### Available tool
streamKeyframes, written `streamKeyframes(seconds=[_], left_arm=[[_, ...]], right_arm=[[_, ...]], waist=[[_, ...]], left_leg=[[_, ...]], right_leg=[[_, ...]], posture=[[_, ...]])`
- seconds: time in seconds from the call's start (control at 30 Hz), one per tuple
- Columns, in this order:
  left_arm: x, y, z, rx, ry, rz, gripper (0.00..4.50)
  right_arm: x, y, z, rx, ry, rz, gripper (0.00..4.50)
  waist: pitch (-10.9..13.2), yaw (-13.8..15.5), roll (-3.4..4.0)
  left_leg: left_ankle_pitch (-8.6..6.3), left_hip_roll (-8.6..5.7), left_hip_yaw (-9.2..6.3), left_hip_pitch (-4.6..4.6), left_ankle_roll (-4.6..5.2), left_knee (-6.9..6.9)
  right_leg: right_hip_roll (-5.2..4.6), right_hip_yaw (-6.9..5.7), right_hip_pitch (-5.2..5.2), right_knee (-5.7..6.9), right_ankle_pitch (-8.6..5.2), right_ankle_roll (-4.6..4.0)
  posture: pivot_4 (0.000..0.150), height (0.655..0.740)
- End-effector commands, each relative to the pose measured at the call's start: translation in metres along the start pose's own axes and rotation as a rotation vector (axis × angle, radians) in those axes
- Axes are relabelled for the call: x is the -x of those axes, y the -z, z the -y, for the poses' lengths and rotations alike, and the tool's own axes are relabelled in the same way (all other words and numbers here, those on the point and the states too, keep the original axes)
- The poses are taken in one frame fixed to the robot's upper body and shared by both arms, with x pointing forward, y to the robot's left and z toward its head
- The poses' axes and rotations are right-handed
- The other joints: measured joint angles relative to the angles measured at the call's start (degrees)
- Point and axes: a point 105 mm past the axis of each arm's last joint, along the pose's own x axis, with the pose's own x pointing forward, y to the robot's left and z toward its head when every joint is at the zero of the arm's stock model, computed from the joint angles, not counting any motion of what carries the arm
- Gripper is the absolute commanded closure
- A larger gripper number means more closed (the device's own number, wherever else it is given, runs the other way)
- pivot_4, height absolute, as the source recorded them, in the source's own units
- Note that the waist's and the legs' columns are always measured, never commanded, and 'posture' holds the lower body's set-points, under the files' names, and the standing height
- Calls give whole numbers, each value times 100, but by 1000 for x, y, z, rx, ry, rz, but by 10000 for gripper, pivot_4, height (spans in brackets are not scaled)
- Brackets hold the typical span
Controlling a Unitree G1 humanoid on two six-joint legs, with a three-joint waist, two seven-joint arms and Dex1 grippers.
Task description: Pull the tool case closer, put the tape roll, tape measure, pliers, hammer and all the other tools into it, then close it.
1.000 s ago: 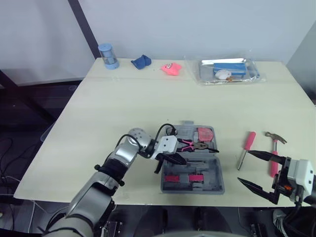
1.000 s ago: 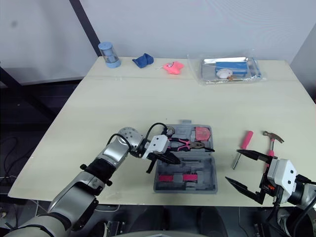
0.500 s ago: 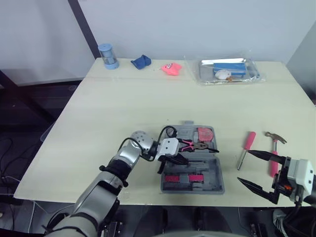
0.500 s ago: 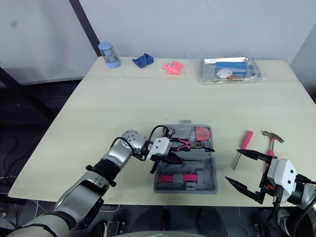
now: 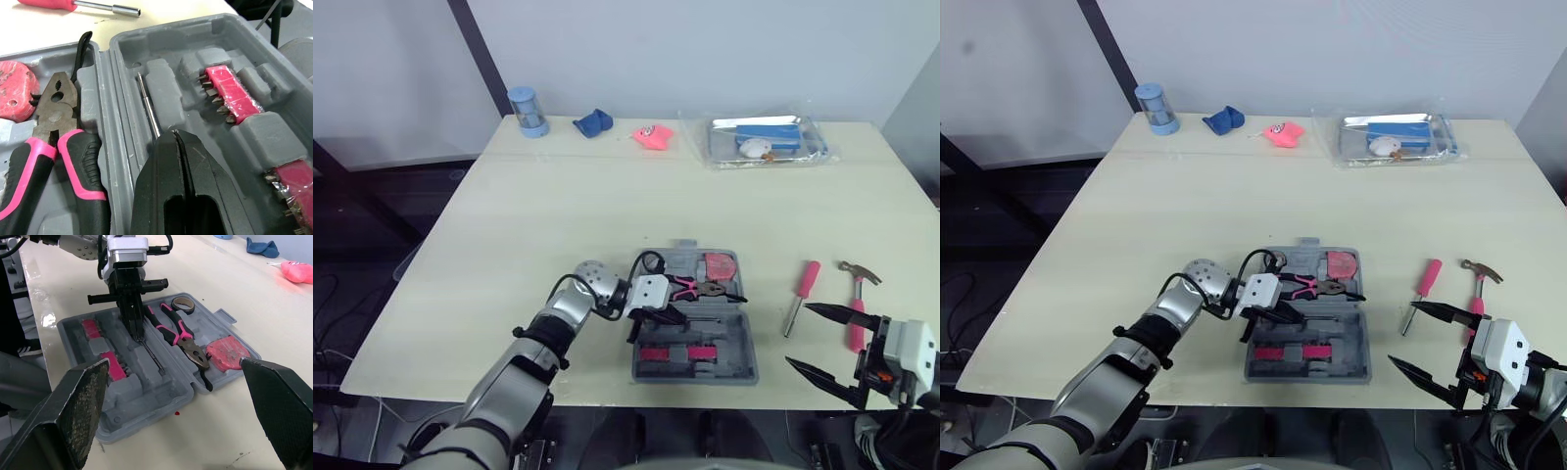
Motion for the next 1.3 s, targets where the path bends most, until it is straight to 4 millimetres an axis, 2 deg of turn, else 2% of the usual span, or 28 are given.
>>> streamKeyframes(seconds=[0.03, 0.23, 0.37, 0.53, 0.63, 0.73, 0.87, 1.03, 1.13, 1.23, 1.3], left_arm=[[1, 9, 2, 26, -8, -37, 44445], [2, 22, 8, 94, 9, -91, 44445], [2, 21, 8, 101, 1, -81, 44445], [7, -7, -6, 118, -80, 92, 44445], [18, -24, -10, 115, -122, 186, 44445], [36, -44, -16, 113, -200, 296, 44445], [70, -49, -22, 165, -356, 337, 44445], [117, -41, -17, 269, -563, 337, 44445], [148, -17, 2, 354, -690, 280, 44445], [175, 14, 28, 446, -813, 200, 37751], [192, 34, 53, 505, -873, 147, 28094]], right_arm=[[2, -8, 2, 36, 2, 16, 0], [2, -8, 2, 37, -1, 17, 0], [2, -8, 1, 36, -2, 17, 0], [2, -8, 4, 25, 13, 31, 0], [5, -7, 8, 12, 39, 41, 0], [10, -4, 14, -8, 88, 52, 0], [22, 6, 19, -56, 166, 51, 0], [46, 25, 28, -112, 317, 25, 0], [67, 43, 35, -154, 459, -7, 0], [89, 63, 37, -202, 600, -56, 0], [107, 75, 36, -232, 695, -97, 0]], waist=[[-1, 3, 0], [-1, -1, 0], [-3, -3, 1], [-2, -10, 0], [-2, -6, 0], [-1, 5, -1], [-2, -5, 1], [-1, -7, 5], [-1, -1, 5], [-2, -34, 10], [0, -31, 13]], left_leg=[[0, 0, 0, 1, 0, 0], [-1, 2, -2, 40, 1, 0], [-1, 5, -4, 50, 2, -1], [-1, 10, -5, 47, 2, 0], [-1, 13, -8, 43, 2, 0], [-1, 16, -8, 40, 1, 0], [-1, 19, -11, 41, 1, -1], [-1, 24, -10, 43, 1, -8], [-1, 21, -9, 43, 1, -8], [-1, 24, -7, 46, -1, -25], [-1, 27, -7, 41, -2, -33]], right_leg=[[0, 0, 1, 0, 0, 0], [0, -1, 39, -2, 0, 0], [0, -2, 50, -2, 0, 0], [0, -3, 49, -2, 0, 0], [0, -5, 46, -3, 0, 0], [-2, -6, 46, -6, 0, 0], [-7, -7, 47, -7, 0, 0], [-9, -4, 46, -9, -1, -1], [-15, -2, 46, -9, -1, -1], [-19, 14, 41, -16, -2, -4], [-39, 15, 29, -16, -6, -10]], posture=[[1500, 7400], [1500, 7400], [1500, 7400], [1500, 7400], [1500, 7400], [1500, 7400], [1500, 7400], [1500, 7400], [1500, 7400], [1500, 7400], [1500, 7400]])
